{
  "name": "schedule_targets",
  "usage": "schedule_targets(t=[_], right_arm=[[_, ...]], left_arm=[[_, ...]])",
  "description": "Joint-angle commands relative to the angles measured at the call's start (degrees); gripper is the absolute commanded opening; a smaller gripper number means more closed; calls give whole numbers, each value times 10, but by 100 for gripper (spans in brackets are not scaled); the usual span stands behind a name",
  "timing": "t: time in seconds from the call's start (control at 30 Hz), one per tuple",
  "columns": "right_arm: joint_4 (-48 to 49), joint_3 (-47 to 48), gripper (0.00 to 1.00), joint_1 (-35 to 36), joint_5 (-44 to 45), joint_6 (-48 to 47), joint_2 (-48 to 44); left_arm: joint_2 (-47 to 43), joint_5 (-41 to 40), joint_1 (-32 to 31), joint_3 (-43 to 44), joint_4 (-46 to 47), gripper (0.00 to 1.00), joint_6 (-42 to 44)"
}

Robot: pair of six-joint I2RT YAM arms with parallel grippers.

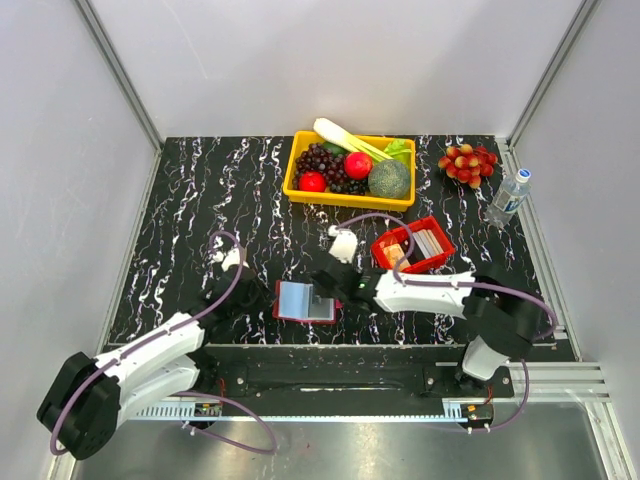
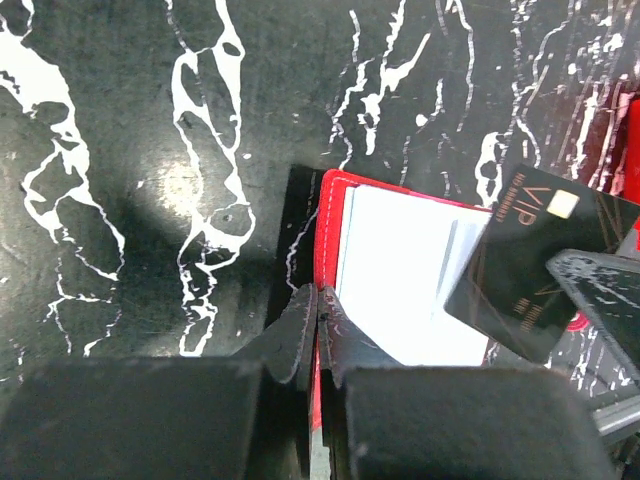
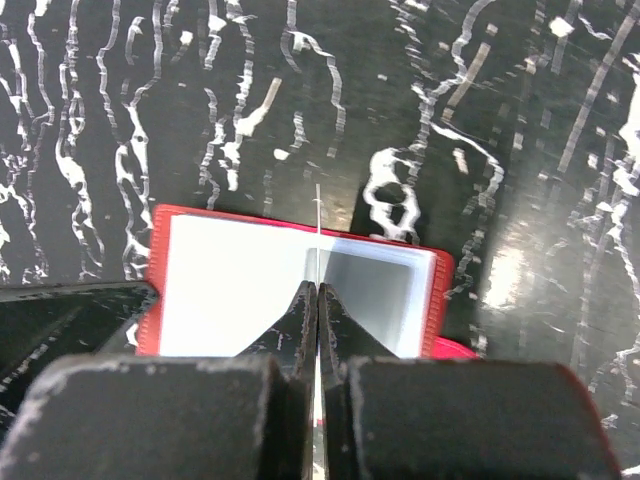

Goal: Put the credit cards into the card holder
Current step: Insert the credit card into the card holder.

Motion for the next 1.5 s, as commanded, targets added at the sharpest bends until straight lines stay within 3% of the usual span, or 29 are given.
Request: schedule_targets(t=[0.0, 0.2, 0.4, 1.47], right_arm=[[135, -87, 0, -37, -111, 27, -74], [216, -156, 0, -61, -171, 51, -91], [277, -168, 0, -70, -229, 58, -76], [305, -178, 0, -113, -320, 108, 26]], left_arm=[[15, -24, 0, -12, 11, 0, -6], [29, -18, 0, -23, 35, 0, -12], [32, -18, 1, -26, 41, 0, -11], [40, 1, 0, -27, 69, 0, -10]])
